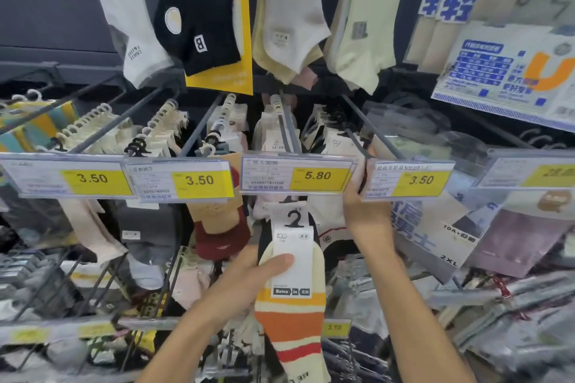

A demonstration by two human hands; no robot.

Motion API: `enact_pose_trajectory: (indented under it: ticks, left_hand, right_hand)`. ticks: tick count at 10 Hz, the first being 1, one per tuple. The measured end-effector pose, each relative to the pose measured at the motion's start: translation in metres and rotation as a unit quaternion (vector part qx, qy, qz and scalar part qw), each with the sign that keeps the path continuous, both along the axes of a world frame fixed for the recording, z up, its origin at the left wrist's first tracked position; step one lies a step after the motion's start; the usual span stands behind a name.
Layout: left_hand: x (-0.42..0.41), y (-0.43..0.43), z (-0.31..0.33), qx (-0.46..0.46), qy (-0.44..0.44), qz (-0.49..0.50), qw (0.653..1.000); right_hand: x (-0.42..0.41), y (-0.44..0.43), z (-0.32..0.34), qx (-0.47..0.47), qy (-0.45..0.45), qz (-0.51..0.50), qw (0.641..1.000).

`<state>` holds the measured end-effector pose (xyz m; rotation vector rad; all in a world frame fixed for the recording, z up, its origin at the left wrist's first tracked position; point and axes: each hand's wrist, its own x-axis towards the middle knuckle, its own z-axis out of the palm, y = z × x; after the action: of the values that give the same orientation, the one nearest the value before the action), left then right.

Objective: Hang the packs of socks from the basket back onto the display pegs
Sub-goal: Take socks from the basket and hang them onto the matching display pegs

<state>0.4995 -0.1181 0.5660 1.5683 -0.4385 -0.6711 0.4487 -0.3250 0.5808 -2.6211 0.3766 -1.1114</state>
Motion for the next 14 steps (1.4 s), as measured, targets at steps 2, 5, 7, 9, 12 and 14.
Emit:
enact_pose_trajectory:
  ticks: [2, 5, 7, 9, 12, 14]
  left_hand:
    - [-0.003, -0.009, 0.001, -0.035, -0.053, -0.013, 0.998]
    - [-0.004, -0.017, -0.014, -0.031, -0.103, -0.038, 0.993]
    - [-0.006, -0.021, -0.008, 0.002, -0.183, -0.115, 0.976]
    - [-0.004, -0.018, -0.013, 0.013, -0.196, -0.103, 0.975]
    - [0.000, 0.001, -0.015, -0.036, -0.209, -0.002, 0.977]
    - [-0.003, -0.001, -0.016, -0.141, -0.153, 0.021, 0.978]
  right_hand:
    - [-0.031, 0.048, -0.011, 0.321, -0.078, 0.193, 0.924]
    - [-0.046, 0.023, -0.012, 0.452, -0.062, 0.172, 0.873]
    - [-0.042, 0.017, -0.001, 0.459, 0.008, 0.226, 0.859]
    - [-0.039, 0.021, -0.004, 0.487, 0.011, 0.281, 0.827]
    - [-0.005, -0.006, 0.015, 0.505, -0.169, 0.138, 0.835]
    - [0.027, -0.012, 0.027, 0.558, -0.192, 0.120, 0.798]
